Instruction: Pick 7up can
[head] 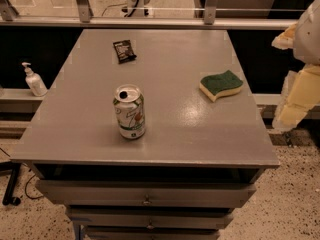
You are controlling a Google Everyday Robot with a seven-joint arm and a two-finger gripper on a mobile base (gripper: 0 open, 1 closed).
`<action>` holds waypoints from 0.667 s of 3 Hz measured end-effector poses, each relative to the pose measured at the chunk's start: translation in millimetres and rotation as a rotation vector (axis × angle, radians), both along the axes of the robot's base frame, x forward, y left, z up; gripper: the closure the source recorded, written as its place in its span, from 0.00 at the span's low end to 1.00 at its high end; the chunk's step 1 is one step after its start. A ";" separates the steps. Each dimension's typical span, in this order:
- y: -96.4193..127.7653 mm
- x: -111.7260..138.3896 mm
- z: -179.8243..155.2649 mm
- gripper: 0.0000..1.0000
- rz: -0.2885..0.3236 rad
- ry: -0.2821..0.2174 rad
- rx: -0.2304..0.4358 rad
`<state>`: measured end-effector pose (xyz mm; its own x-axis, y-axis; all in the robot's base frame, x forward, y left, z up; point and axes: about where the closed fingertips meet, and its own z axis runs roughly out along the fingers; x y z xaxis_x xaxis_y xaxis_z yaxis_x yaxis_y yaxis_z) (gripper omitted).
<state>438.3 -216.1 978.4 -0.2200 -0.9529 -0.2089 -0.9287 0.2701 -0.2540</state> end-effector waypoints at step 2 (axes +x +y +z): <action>4.8 5.0 -1.8 0.00 0.003 -0.016 0.030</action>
Offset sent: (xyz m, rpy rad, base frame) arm 0.0127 0.0105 -0.0095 0.0756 -0.0197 0.0085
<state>443.3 -211.3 976.6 -0.2136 -0.9467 -0.2410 -0.9254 0.2752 -0.2607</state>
